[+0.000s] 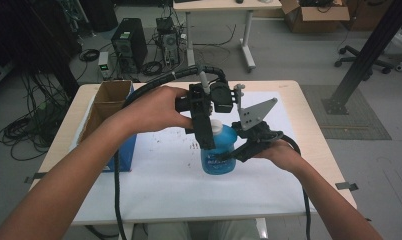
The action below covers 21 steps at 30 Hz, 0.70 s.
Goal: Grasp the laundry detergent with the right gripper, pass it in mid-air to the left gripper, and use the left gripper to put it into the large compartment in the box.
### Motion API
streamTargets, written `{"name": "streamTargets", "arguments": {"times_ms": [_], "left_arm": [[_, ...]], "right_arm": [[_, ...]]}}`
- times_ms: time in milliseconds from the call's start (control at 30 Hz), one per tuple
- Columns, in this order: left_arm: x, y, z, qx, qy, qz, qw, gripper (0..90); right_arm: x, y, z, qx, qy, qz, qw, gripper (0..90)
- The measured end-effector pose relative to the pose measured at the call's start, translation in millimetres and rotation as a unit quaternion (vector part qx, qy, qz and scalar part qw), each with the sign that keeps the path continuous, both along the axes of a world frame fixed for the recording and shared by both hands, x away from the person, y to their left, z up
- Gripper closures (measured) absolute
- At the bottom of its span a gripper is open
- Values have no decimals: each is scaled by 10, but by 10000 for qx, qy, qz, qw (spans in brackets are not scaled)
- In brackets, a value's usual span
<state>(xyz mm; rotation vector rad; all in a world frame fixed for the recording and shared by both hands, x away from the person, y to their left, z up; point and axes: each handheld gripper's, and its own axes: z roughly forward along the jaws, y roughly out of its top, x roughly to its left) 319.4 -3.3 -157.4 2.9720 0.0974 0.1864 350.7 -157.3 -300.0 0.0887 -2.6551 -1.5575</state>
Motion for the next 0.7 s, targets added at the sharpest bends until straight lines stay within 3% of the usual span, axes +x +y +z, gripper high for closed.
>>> {"name": "streamTargets", "arguments": {"times_ms": [700], "left_arm": [[66,-102,-193,119,96,-30,9999,79]], "right_arm": [[-4,46,3,-18,7,36,10000,445]]}}
